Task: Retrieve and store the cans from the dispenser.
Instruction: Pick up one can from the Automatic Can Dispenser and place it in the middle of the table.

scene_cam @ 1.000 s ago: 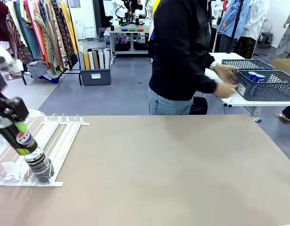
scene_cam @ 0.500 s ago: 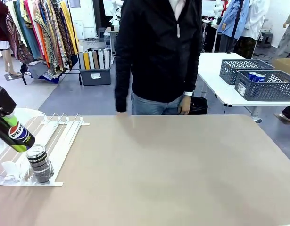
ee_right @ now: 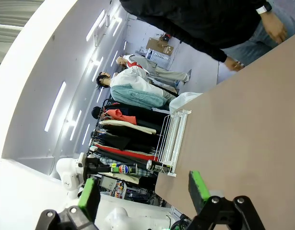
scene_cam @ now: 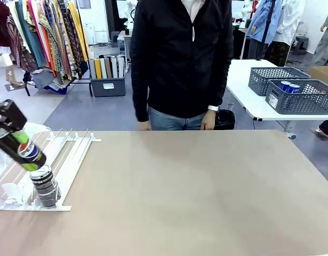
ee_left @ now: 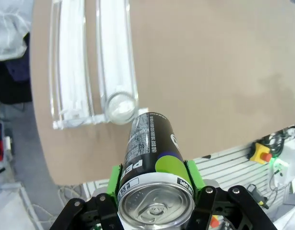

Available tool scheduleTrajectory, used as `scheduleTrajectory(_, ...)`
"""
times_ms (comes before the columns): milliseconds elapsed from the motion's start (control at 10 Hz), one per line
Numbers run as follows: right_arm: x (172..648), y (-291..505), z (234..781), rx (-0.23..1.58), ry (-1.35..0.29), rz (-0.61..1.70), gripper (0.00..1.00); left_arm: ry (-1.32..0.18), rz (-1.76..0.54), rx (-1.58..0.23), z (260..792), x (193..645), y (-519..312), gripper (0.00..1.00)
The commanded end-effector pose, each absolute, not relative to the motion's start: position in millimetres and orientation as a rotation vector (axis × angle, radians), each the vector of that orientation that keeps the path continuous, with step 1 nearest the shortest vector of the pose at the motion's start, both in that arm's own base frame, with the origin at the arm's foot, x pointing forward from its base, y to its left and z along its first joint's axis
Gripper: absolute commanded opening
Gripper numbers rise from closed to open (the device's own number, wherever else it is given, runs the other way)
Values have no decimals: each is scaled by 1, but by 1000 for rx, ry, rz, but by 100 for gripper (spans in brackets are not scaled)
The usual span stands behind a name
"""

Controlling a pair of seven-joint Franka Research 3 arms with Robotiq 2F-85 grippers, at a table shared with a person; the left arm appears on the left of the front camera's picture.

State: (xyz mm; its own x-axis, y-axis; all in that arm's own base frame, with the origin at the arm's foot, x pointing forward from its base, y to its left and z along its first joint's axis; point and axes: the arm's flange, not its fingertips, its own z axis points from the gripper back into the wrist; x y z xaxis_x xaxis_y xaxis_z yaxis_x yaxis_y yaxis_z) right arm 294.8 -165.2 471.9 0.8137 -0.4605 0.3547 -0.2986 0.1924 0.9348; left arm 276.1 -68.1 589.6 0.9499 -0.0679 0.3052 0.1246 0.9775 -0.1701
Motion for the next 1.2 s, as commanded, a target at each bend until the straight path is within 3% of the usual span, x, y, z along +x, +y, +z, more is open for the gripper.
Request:
scheduleTrajectory(0, 296, -165, 476, 1417, -673, -128, 100, -373, -185, -226, 602, 311, -130, 0)
scheduleTrajectory(200, 296, -165, 476, 1417, -673, -128, 100, -341, -323, -188, 587, 352, -229, 0)
scheduleTrajectory(600, 296, -165, 476, 1417, -673, -128, 100, -258, -502, 0, 497, 378, -383, 0)
scheduleTrajectory(800, 296, -165, 476, 1417, -673, -128, 100, -236, -573, 42, 448, 383, -415, 0)
scheduleTrajectory(1100, 296, -165, 476, 1417, -673, -128, 100, -195, -623, 44, 418, 386, -429, 0)
